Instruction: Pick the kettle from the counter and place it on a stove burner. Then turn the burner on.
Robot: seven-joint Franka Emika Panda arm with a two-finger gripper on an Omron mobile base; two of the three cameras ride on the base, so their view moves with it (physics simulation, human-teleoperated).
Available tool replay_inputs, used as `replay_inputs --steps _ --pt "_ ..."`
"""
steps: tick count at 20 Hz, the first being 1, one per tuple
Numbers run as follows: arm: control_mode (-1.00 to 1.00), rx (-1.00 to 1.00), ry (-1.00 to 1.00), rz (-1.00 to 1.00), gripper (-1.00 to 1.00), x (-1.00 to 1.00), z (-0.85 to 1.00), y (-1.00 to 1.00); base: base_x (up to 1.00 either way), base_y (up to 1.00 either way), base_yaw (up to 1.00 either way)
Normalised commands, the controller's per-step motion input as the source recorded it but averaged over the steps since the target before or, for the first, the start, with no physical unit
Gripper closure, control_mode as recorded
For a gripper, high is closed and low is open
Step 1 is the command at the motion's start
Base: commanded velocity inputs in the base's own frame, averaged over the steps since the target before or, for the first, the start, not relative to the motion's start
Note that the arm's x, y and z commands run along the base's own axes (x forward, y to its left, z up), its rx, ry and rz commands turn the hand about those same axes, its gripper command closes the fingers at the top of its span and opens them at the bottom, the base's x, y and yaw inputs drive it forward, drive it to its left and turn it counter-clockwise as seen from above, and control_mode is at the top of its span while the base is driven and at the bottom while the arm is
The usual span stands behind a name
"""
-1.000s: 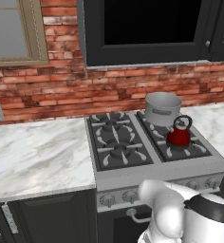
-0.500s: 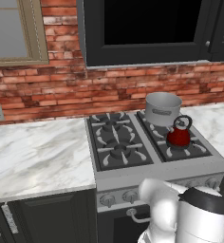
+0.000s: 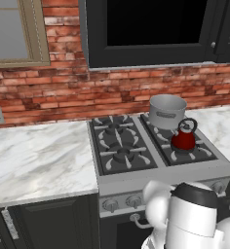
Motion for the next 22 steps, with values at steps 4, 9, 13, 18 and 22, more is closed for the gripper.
replay_inputs --steps 4,9,13,18,22 --pt "-1.00 0.00 0.00 -0.06 -1.00 0.32 0.00 0.00 0.00 0.00 0.00" --pt "-1.00 0.00 0.00 -0.01 -1.00 0.36 -0.04 0.00 0.00 0.00 0.00" --pt "-1.00 -0.03 0.00 0.03 -1.00 0.18 -0.24 -0.02 0.00 0.00 0.00" --pt "-1.00 -0.04 0.00 0.11 -1.00 0.06 -0.32 -0.18 0.00 0.00 0.00" --pt "-1.00 0.00 -0.02 0.13 -1.00 0.06 -0.25 -0.34 0.00 0.00 0.00"
